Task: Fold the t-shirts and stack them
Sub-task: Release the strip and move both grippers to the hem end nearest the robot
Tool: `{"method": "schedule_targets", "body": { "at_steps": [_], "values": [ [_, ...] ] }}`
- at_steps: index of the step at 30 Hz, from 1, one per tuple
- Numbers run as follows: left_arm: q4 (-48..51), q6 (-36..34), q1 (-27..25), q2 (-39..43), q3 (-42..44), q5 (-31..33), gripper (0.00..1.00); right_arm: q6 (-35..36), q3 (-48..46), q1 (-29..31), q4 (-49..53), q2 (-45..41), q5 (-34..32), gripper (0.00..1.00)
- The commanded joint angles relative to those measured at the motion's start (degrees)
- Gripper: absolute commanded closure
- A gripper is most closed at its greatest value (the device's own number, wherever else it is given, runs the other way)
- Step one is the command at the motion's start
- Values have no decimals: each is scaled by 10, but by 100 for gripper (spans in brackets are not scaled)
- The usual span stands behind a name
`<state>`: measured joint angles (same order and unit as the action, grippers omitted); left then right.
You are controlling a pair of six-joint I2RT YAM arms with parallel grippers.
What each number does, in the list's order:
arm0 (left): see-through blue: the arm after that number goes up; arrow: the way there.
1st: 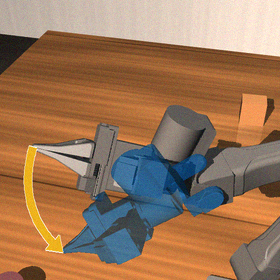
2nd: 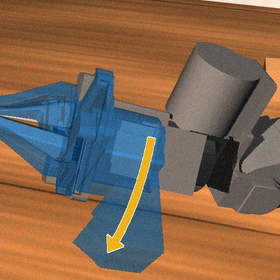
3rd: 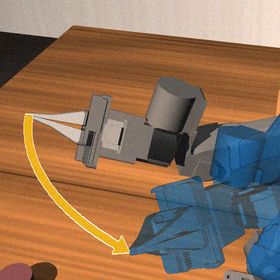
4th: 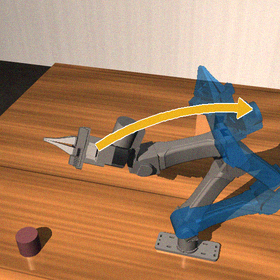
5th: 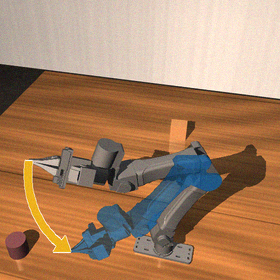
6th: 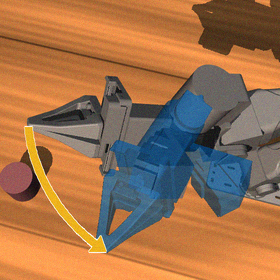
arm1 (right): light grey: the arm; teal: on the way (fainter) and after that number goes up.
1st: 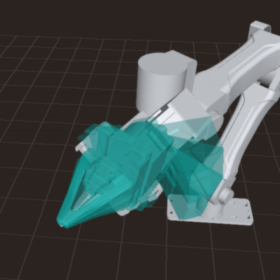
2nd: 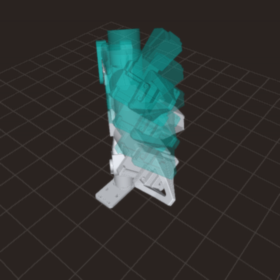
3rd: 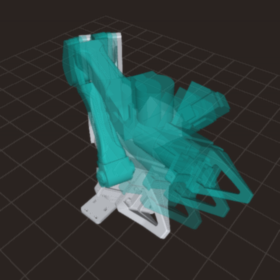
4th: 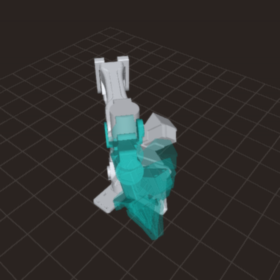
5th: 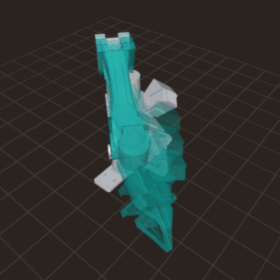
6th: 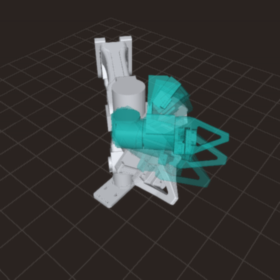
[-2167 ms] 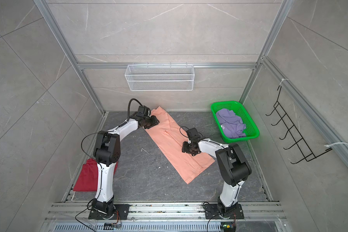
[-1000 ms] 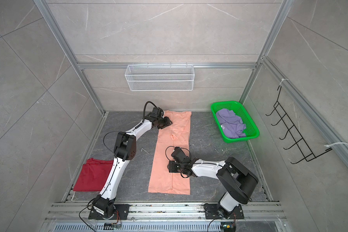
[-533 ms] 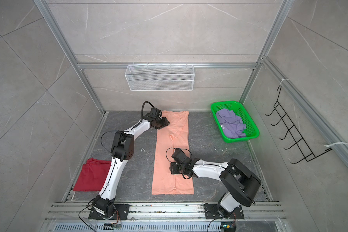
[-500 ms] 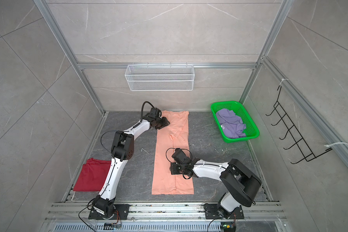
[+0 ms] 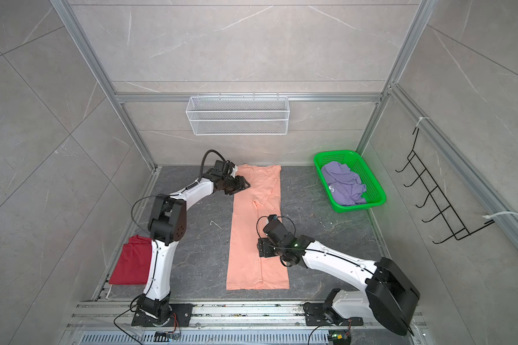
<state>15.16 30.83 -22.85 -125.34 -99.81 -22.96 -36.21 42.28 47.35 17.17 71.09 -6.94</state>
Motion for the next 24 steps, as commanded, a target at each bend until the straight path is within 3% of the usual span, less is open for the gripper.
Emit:
{"method": "schedule_targets", "body": {
  "at_steps": [1,5,7,9,11,16,24],
  "values": [
    [-71,-11,0,136,98,-17,36,-18,14,1,34,-40,-118,14],
    [-118,15,-2,260,264,-7,25,-25,15,-1,55,-69,-163,7],
    [-130,32,-3,309,328,-15,23,-30,12,-1,68,-80,-166,6],
    [-130,45,-8,360,392,-15,15,-32,0,-1,76,-96,-154,7],
    [-105,46,-14,409,441,10,13,-42,-16,-2,87,-113,-141,6],
    [-56,85,-28,522,551,33,13,-74,-69,0,103,-158,-99,4],
    [41,175,-107,630,693,75,14,-127,-158,-1,125,-214,12,1]
  ]
}}
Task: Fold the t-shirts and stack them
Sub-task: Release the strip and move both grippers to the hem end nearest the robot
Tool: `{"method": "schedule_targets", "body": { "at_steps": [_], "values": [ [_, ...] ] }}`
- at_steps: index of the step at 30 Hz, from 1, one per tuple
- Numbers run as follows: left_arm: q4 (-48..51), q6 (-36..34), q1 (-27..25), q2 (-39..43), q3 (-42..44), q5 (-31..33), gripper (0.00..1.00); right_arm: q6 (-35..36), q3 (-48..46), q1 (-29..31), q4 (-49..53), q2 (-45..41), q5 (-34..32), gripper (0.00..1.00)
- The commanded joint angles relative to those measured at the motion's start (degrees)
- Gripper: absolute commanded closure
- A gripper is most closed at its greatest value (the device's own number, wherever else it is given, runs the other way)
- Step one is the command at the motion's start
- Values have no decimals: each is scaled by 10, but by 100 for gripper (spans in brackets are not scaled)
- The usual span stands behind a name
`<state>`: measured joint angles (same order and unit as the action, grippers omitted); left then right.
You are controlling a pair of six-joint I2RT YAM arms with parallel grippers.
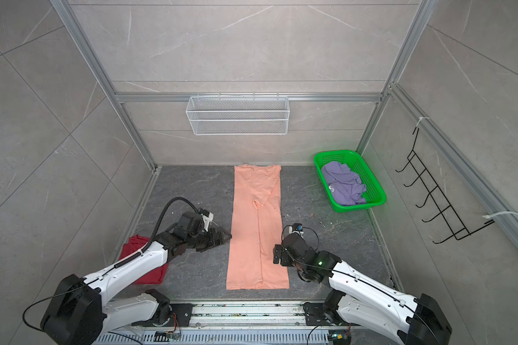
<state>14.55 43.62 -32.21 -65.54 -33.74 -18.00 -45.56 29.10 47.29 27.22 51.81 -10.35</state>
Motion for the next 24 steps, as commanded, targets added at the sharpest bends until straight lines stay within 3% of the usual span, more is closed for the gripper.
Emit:
{"method": "schedule_targets", "body": {
  "at_steps": [1,8,15,20,24],
  "values": [
    [49,56,-14,47,47,27,14,-38,-37,0,22,-30,55,1],
    [94,66,-19,76,85,37,16,-48,-70,-1,35,-39,100,4],
    [87,81,-32,69,104,32,21,-57,-73,0,69,-49,102,9],
    [60,125,-89,41,111,23,21,-72,-84,0,113,-60,99,10],
    [23,174,-155,0,118,28,22,-83,-106,-1,86,-55,128,12]
  ]
}}
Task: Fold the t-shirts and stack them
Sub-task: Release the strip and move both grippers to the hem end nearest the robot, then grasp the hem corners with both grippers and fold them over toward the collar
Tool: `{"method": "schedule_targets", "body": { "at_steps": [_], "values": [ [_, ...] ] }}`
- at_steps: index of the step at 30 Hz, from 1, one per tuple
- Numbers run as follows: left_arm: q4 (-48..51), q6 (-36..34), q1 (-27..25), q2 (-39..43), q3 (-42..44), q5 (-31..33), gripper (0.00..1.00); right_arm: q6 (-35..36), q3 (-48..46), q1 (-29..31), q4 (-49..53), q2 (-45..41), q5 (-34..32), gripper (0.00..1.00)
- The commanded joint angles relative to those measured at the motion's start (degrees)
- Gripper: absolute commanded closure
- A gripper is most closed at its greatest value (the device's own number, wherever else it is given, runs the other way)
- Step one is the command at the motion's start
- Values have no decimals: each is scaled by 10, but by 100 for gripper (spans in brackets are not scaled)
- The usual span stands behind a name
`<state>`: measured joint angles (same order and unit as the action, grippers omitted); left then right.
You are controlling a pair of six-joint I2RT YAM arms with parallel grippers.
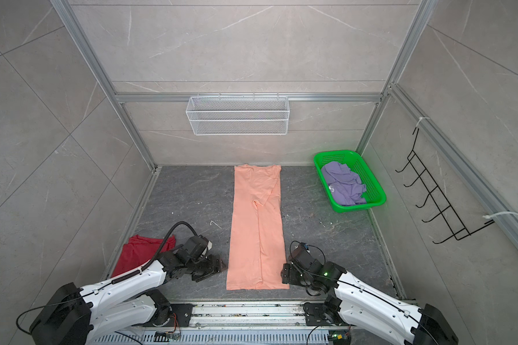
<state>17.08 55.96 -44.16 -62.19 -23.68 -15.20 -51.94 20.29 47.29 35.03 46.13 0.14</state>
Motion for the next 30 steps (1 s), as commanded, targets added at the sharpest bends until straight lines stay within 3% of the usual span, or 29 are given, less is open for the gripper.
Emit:
{"method": "schedule_targets", "body": {
  "at_steps": [1,5,9,14,21,25,27,30],
  "values": [
    [-9,60,-49,-44,15,1,22,-23,-23,0,-1,7,32,13],
    [-14,92,-97,-84,3,12,24,-35,-46,0,-31,24,68,17],
    [-5,106,-114,-102,1,8,29,-42,-63,0,-64,41,105,22],
    [50,115,-129,-80,3,19,30,-40,-60,2,-55,58,113,26],
    [73,123,-134,-56,16,12,35,-51,-68,5,-43,55,125,40],
    [13,137,-138,-75,28,-3,46,-60,-75,10,-46,45,131,49],
    [-8,137,-140,-84,27,2,54,-61,-76,12,-53,43,131,61],
    [-35,141,-140,-85,24,7,76,-56,-62,15,-58,44,124,79]
  ]
}}
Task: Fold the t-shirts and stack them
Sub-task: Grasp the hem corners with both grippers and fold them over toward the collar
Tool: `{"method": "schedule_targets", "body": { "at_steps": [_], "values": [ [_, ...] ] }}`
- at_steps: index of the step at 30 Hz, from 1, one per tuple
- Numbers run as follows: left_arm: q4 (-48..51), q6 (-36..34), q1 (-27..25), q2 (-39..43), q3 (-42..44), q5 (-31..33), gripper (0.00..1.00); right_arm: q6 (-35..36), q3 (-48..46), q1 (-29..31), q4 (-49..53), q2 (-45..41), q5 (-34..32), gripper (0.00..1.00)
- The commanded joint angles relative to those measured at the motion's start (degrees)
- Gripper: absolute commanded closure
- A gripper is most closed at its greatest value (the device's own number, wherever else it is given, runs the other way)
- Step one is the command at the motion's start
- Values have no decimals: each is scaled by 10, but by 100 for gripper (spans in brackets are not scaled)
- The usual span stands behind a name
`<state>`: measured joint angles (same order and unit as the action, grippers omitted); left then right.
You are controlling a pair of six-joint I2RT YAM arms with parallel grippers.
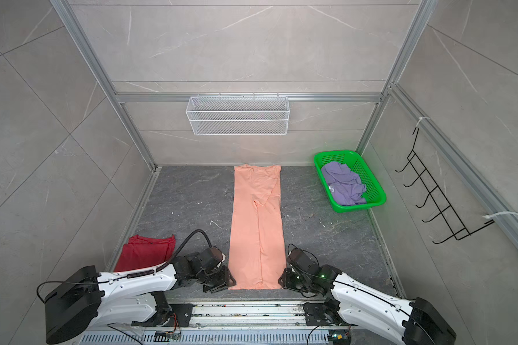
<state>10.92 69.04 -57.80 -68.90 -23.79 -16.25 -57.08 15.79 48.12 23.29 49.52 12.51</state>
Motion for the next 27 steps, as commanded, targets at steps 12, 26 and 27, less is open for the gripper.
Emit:
{"method": "schedule_targets", "body": {
  "at_steps": [12,26,27],
  "values": [
    [186,-126,51,32,-151,87,100,57,167,9,17,67,-131,94],
    [80,-343,299,-290,-446,-16,100,167,484,-175,-99,463,-88,95],
    [78,-347,305,-312,-461,-20,100,166,502,-183,-98,487,-80,95]
  ]
}}
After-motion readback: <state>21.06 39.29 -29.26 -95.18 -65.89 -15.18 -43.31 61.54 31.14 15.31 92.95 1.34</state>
